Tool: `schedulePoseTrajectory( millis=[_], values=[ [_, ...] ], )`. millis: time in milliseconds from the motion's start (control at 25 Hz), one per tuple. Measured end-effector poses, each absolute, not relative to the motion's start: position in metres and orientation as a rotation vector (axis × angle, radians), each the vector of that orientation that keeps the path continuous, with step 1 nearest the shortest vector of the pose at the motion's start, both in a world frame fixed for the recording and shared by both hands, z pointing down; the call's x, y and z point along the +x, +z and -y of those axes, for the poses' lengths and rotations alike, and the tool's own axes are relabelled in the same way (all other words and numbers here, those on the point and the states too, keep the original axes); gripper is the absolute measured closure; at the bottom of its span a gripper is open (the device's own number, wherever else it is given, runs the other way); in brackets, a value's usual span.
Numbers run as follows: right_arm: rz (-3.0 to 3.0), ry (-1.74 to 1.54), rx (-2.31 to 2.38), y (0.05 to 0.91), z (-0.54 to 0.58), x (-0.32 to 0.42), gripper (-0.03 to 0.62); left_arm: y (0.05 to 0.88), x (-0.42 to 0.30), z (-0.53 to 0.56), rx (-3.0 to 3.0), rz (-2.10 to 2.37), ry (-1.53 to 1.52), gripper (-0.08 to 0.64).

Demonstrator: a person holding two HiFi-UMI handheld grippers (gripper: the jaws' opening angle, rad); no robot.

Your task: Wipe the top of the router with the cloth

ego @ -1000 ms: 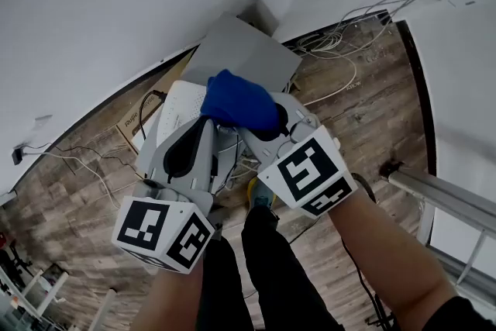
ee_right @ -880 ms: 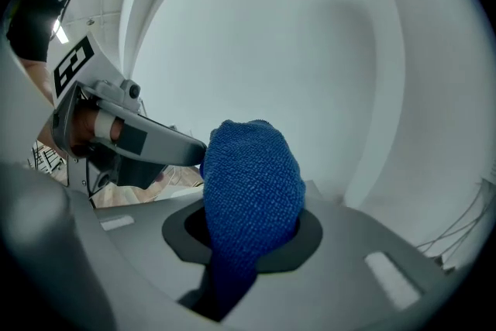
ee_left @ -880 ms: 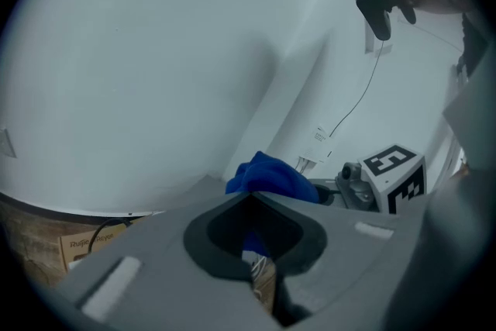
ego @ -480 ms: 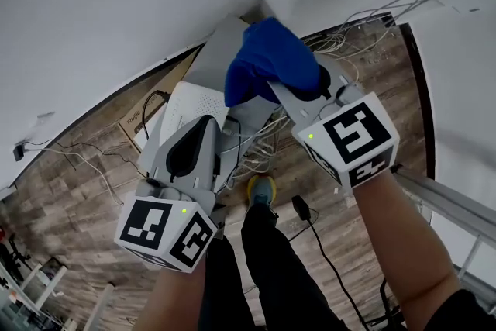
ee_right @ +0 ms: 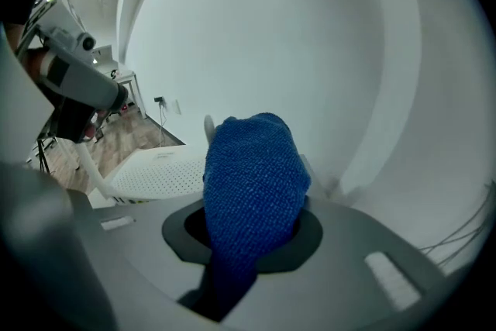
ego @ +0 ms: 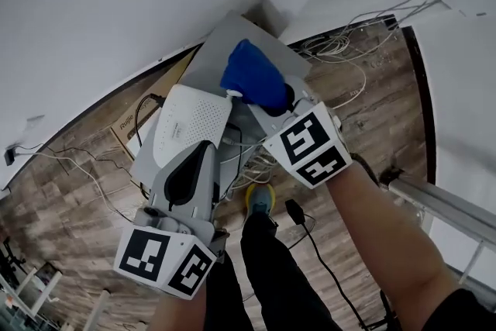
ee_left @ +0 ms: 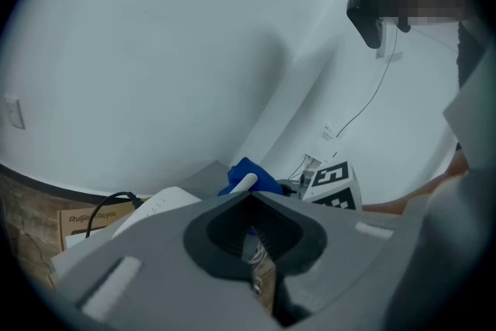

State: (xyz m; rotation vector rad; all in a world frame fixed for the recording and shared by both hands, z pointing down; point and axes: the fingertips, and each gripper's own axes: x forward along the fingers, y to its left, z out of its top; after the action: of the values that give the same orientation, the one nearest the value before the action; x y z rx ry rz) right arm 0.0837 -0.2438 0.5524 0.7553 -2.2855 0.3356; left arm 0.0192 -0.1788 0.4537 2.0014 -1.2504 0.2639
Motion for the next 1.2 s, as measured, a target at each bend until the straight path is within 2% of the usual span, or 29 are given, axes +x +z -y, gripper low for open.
schedulePoseTrajectory(
  millis=[280, 800, 1040, 1200],
  values=[
    [2.31, 0.365, 0.769, 0.542, 0.236, 0.082, 0.491, 0.445, 0.014, 0.185, 2.022, 1.247, 0.249, 0.558],
    [2.391, 0.43, 0.928, 0.462, 0.214, 0.083, 0.489, 0.418, 0.027, 0.187, 2.103, 1.171, 0.295, 0.558],
    [2.389, 0.457, 1.045, 0.406, 0.201, 0.084, 0.489, 0.394, 0.026, 0.182, 2.134, 1.173, 0.324, 0.558],
    [2.366, 0.474, 1.159, 0.346, 0.19, 0.085, 0.49, 0.35, 0.033, 0.176, 2.168, 1.18, 0.338, 0.558]
  ],
)
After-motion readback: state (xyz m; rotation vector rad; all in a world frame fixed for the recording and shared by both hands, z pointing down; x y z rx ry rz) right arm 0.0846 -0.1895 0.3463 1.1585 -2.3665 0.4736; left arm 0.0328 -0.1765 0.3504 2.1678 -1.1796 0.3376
